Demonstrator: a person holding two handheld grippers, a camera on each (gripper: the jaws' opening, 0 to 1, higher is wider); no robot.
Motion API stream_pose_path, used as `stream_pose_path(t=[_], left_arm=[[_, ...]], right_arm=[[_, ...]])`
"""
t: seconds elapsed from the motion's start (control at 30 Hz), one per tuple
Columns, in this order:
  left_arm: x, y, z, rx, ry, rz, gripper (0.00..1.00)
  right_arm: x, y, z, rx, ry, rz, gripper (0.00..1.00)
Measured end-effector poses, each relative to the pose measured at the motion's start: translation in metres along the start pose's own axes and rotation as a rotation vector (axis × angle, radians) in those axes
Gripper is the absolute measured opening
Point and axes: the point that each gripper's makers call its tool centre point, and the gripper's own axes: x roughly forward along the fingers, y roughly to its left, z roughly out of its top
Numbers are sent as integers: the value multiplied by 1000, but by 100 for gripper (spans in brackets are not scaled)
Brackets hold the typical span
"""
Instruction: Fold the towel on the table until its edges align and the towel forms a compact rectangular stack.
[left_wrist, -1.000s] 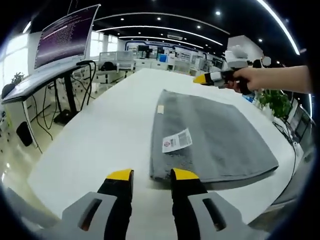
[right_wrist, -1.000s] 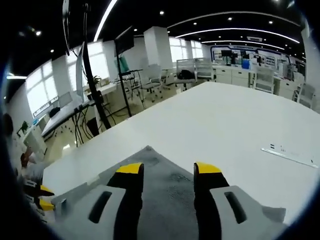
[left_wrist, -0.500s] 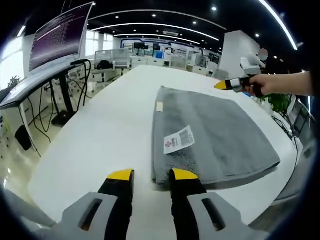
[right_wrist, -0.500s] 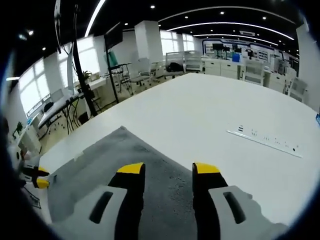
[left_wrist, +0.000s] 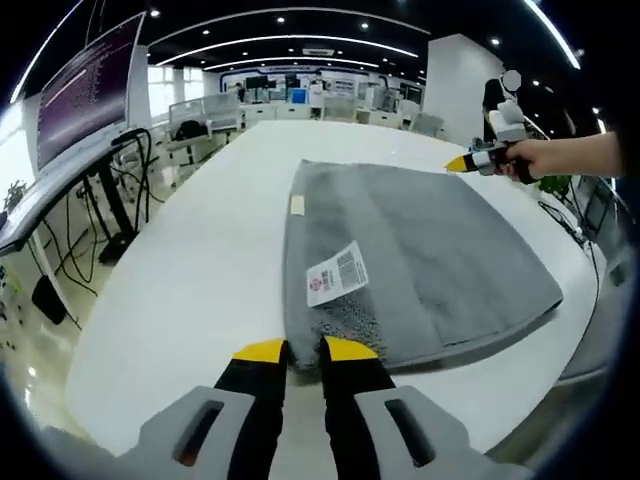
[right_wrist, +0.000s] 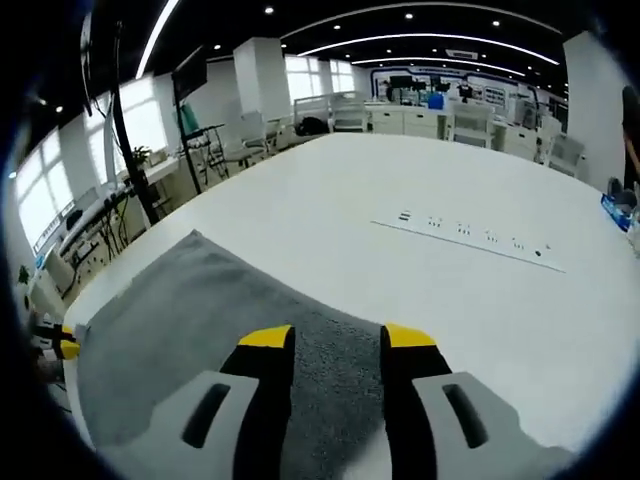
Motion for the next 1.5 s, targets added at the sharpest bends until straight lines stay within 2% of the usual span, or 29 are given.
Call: stream_pose_path(t=[0.17,0.27,0.3,0.33,0.37,0.43,0.5,0.53,0.63,0.7,0.73,0.9,1.0,1.17,1.23,1.5], left_arm=[[-1,-1,0,-10,-3,2,13],[0,0,-1,-16,-18,9,11],[1,0,-2,-21,-22,9,10],[0,-2,-2,-19,-24,18,9],[0,-3,-2,-16,-26,23,9],[0,0,-1,-14,-27,30,8],[0,0,0,-9,-21,32,8],[1,0,-1,-4,-18,33,8],[2,-2,0,35,3,53,8],[1,-5,0,71,18,65,8],[2,-5,1,77,21,66,7],[1,-10,-1,50,37,66,7],[1,-20,-3,60,54,60,7],[-3,-43,-5,76,66,30,7],[-2,-56,-4,99,70,10,7],[0,-111,-5,119,67,-48,7]], right_arm=[[-1,-8,-16,-23,28,-20,31],[1,-7,-27,-24,51,3,26],[3,-7,-25,-8,30,9,26],[6,-11,-20,55,-6,15,26],[8,-16,-19,67,-12,12,25],[9,-21,-21,34,-4,7,18],[5,-25,-23,-41,11,3,9],[5,-27,-23,-46,11,0,8],[3,-24,-23,-46,16,3,7],[5,-25,-24,-142,39,1,7],[6,-25,-23,-159,44,4,7],[10,-36,-25,-137,45,29,6],[9,-47,-28,-148,46,39,5],[-7,-64,-36,-133,45,25,5],[-14,-74,-40,-105,43,12,5],[-34,-119,-52,-106,48,-12,5]])
